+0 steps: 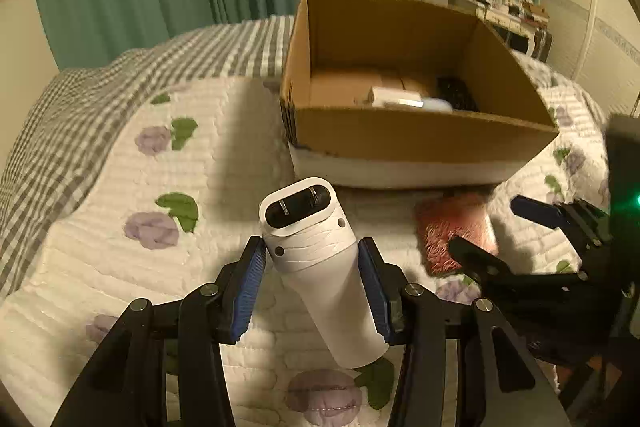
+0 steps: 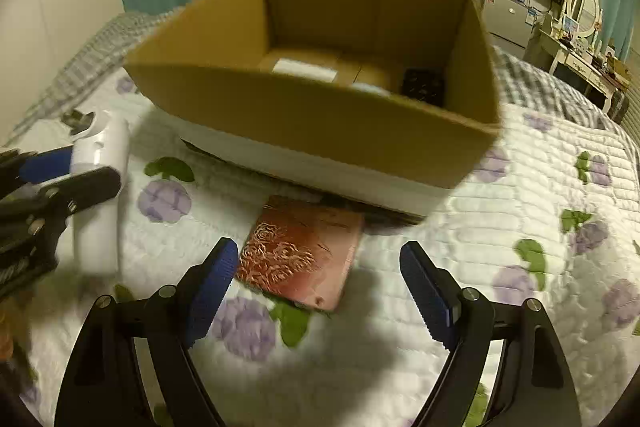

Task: Organize rigid objects
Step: 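Grasp the white hair-dryer-like device with the left tool while the right tool grasps the rose card case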

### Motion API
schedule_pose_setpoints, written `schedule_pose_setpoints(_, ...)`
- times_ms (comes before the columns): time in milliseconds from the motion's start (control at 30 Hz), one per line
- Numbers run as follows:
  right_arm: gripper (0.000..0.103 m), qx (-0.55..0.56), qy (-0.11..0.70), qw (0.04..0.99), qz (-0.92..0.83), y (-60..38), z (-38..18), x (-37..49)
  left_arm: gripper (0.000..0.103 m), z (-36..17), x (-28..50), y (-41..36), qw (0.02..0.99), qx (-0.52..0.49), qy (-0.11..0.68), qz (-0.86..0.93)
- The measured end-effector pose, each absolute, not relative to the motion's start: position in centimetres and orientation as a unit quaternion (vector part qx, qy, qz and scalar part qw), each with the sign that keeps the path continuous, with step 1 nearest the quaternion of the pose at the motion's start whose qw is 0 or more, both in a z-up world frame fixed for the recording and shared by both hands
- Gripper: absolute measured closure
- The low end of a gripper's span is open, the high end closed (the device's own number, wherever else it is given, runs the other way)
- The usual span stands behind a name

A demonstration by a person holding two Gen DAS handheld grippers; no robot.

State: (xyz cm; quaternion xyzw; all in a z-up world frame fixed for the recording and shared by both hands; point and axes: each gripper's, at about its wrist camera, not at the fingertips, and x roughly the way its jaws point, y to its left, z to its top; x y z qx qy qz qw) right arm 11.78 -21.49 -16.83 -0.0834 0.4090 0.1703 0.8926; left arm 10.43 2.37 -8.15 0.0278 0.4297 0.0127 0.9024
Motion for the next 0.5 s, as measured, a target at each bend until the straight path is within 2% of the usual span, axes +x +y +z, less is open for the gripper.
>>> schedule_pose_setpoints(133, 0.020, -0.055, 0.437, 0.884, 0.159, -20.4, -18.8, 13.5, 0.055, -8.9, 10.7, 2.2, 0.900, 0.028, 0.434, 0.016)
schedule_pose_setpoints(267, 0.019, -0.076, 0.439, 0.885, 0.138, -19.2, -20.0, 14.0, 0.055, -9.4, 10.7, 1.9, 0.899, 0.034, 0.437, 0.012)
schedule_pose_setpoints(300, 0.025, -0.087, 0.435, 0.886, 0.136, -18.9, -20.1, 13.9, 0.055, -9.5, 10.7, 1.9, 0.898, 0.035, 0.438, 0.012)
schedule_pose_setpoints(500, 0.028, -0.098, 0.417, 0.890, 0.154, -19.5, -19.3, 11.9, 0.055, -8.5, 9.8, 1.7, 0.906, 0.031, 0.421, 0.012)
